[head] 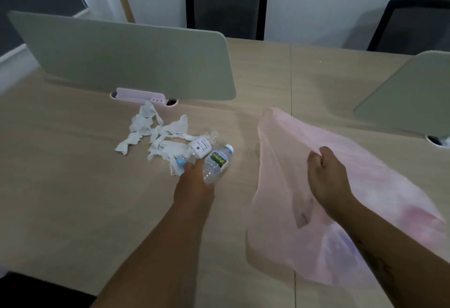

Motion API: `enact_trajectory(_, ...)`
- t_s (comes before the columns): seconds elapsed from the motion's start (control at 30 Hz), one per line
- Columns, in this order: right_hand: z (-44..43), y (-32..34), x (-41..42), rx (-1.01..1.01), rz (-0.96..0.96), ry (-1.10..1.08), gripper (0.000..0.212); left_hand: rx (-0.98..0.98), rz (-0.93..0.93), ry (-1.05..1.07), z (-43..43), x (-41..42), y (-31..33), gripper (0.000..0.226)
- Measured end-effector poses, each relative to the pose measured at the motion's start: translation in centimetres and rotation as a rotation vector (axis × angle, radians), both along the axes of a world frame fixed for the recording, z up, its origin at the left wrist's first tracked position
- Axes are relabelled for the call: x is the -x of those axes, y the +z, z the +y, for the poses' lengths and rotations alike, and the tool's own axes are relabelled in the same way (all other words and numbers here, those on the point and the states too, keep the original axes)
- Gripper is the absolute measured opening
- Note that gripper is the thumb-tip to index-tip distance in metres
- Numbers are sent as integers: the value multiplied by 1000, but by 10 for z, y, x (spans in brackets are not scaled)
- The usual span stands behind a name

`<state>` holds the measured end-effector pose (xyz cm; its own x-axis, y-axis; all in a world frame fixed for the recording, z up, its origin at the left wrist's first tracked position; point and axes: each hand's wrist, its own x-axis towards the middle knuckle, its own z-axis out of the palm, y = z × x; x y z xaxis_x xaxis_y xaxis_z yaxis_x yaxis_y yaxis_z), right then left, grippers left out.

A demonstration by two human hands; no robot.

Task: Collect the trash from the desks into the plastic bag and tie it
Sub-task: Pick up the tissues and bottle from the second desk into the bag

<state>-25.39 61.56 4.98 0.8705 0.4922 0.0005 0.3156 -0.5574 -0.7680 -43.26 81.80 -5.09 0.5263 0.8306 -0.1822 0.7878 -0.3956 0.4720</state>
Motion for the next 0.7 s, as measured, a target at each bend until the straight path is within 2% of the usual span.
enact_trajectory(0.1,-3,3,-5,-6,-15,-49,25,151,-246,-8,8,-1,17,71)
enact_trajectory(0.2,-11,9,-11,-1,-17,-100,23,337,-472,68,14,-2,50,60)
enact_trajectory(0.3,-21,16,-15,-18,-9,-141,25,657,-518,-33,8,-4,79,64)
enact_trajectory(0.37,-26,22,-16,-33,-9,-150,27,799,-520,-73,-9,-13,90,64)
enact_trajectory(0.43,-30,27,-15,-46,-10,-132,27,838,-491,-71,-36,-28,94,54)
enact_trajectory(0.5,-34,32,-13,-63,-7,-88,28,913,-487,-91,-69,-47,96,57)
enact_trajectory(0.6,-44,37,-14,-74,0,-12,28,1025,-597,-21,-110,-77,93,61)
enact_trajectory(0.7,-54,39,-17,-65,0,27,28,801,-617,73,-123,-87,90,50)
